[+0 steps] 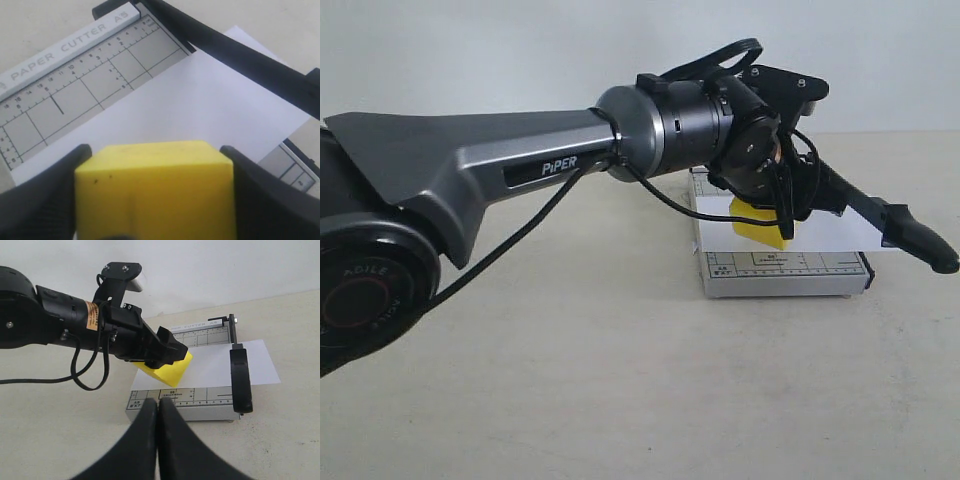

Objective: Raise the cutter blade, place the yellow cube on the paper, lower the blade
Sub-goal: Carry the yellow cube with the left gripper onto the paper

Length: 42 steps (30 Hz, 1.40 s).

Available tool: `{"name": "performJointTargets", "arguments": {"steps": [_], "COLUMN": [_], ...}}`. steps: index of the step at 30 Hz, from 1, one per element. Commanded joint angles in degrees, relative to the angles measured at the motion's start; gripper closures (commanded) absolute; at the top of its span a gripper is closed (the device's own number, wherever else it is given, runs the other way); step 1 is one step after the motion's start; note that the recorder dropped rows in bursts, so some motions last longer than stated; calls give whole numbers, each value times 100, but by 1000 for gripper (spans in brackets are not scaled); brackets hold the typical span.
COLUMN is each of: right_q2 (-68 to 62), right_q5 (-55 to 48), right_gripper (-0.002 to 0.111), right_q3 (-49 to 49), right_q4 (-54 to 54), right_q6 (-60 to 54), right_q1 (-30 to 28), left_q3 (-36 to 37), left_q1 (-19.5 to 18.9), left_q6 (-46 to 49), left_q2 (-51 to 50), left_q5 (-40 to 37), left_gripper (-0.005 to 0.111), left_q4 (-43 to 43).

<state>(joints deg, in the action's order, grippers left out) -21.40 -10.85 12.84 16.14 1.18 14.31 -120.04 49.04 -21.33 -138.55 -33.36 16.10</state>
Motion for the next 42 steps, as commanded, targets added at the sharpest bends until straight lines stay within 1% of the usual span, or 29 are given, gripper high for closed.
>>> {"name": "performJointTargets", "arguments": {"steps": [1,7,15,36,38,40,42], "right_q2": [9,9,9,9,9,9,9], "right_q5": [-58,-100,-100,-90,-78,-54,-16], "right_gripper": [108,108,108,108,108,108,108], "right_q3": [-15,-15,-15,-15,-15,-15,-15], "right_q4": [5,5,5,5,5,5,5], "right_q6": [-6,-6,-17,-18,-18,-26,-32], "right_q1": [14,14,14,14,14,14,14], "left_q3": [-93,-93,-93,-93,-93,-93,-93], "left_q1": [-3,-111,-112,-112,-112,-112,-112], "left_q6": [-25,-104,-104,-104,-104,-104,-104], "left_q2": [29,8,8,-263,-263,-263,-263], "left_q5": [83,72,253,353,386,488,645], "left_gripper": [102,102,102,102,95,83,65], "left_q4": [291,302,164,-172,-172,-172,-172]}}
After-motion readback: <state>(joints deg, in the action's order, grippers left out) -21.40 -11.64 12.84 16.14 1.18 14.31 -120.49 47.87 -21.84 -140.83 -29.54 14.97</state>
